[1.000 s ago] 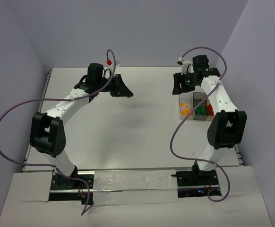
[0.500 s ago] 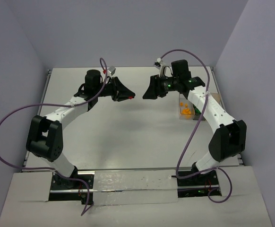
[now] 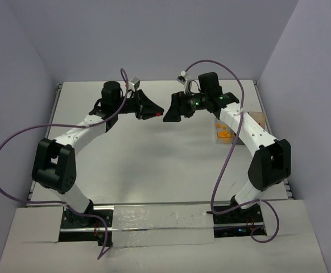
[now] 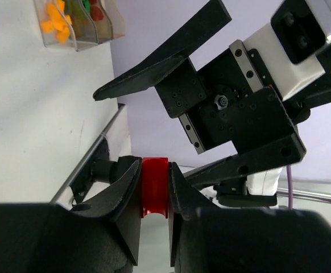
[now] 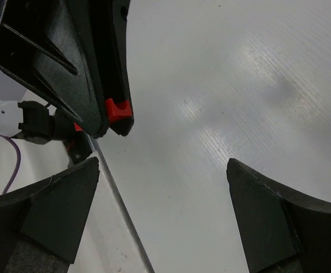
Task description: Sort the legos into containers by color
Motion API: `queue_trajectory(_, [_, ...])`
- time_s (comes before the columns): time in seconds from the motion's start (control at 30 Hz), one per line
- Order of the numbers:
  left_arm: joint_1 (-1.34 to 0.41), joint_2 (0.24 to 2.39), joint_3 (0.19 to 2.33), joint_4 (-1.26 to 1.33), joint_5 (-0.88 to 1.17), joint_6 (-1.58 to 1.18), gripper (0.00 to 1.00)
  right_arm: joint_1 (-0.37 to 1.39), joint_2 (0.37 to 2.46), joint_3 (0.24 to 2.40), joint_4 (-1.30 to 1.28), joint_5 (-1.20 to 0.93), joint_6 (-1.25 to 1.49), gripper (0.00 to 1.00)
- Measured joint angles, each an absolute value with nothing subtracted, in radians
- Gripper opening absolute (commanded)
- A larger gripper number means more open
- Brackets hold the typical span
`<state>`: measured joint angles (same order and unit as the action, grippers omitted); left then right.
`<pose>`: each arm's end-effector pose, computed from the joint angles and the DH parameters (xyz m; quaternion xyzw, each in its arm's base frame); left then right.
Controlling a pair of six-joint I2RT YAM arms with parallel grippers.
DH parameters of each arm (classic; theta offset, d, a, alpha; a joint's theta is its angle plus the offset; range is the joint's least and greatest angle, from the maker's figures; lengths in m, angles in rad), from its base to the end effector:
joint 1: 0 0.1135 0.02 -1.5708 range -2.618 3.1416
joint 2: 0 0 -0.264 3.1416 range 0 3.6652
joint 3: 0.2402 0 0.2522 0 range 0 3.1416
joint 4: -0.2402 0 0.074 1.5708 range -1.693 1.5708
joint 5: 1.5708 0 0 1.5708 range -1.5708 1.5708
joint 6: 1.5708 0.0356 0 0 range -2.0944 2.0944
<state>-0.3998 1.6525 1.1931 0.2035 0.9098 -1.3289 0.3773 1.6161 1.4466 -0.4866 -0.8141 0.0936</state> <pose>0.3395 -0.1740 0.2975 -0.0785 0.7560 -0.6433 0.0918 0.3266 0.1573 0.3350 -0.2895 0.7909 0.4400 0.3114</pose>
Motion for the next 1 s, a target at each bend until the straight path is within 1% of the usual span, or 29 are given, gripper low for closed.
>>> queue_trajectory(0.23, [-0.424, 1.658, 1.184, 0.242, 0.947, -1.394, 0.00, 0.444, 1.616, 1.512, -0.497, -0.788, 0.000, 1.00])
queue_trajectory(0.33, [-0.438, 1.661, 1.183, 0.250, 0.956, -1.409, 0.00, 0.462, 1.616, 1.535, -0.500, -0.786, -0.032, 0.97])
queue_trajectory(0.37, [-0.441, 1.663, 1.182, 0.251, 0.958, -1.412, 0.00, 0.467, 1.616, 1.540, -0.501, -0.785, -0.042, 0.95])
queue_trajectory(0.43, [-0.444, 1.668, 1.182, 0.252, 0.963, -1.417, 0.00, 0.477, 1.617, 1.549, -0.505, -0.780, -0.060, 0.85])
queue_trajectory(0.57, [-0.444, 1.673, 1.181, 0.252, 0.968, -1.425, 0.00, 0.484, 1.617, 1.554, -0.516, -0.769, -0.084, 0.71])
queue_trajectory(0.73, [-0.444, 1.673, 1.179, 0.252, 0.971, -1.430, 0.00, 0.484, 1.617, 1.554, -0.530, -0.750, -0.109, 0.71])
queue_trajectory(0.77, [-0.444, 1.674, 1.179, 0.252, 0.971, -1.430, 0.00, 0.484, 1.617, 1.554, -0.535, -0.746, -0.115, 0.70])
queue_trajectory(0.93, [-0.444, 1.676, 1.179, 0.253, 0.971, -1.431, 0.00, 0.485, 1.616, 1.554, -0.561, -0.741, -0.134, 0.56])
queue_trajectory(1.0, [-0.443, 1.679, 1.179, 0.253, 0.970, -1.430, 0.00, 0.485, 1.616, 1.554, -0.568, -0.739, -0.141, 0.49])
